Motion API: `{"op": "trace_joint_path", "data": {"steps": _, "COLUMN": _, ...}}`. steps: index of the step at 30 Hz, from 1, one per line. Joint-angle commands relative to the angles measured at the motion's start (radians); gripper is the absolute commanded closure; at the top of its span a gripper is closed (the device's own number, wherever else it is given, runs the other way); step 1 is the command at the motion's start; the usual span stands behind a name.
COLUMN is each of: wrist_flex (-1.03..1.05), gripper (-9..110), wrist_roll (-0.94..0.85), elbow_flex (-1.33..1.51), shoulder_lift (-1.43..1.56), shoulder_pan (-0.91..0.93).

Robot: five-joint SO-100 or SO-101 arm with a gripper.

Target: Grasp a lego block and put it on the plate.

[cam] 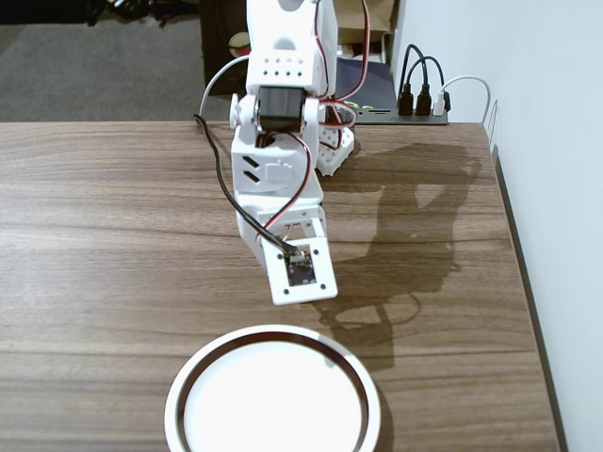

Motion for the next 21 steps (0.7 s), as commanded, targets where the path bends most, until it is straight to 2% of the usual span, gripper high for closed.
{"op": "trace_joint_path", "data": {"steps": 1, "wrist_flex": -0.031, "gripper": 79, "wrist_roll": -0.003, "elbow_flex": -0.005, "shoulder_lift": -0.009, "shoulder_pan": -0.005}}
{"op": "trace_joint_path", "data": {"steps": 21, "wrist_flex": -0.08, "gripper": 80, "wrist_roll": 0.005, "elbow_flex": -0.003, "shoulder_lift": -0.074, "shoulder_pan": -0.029}}
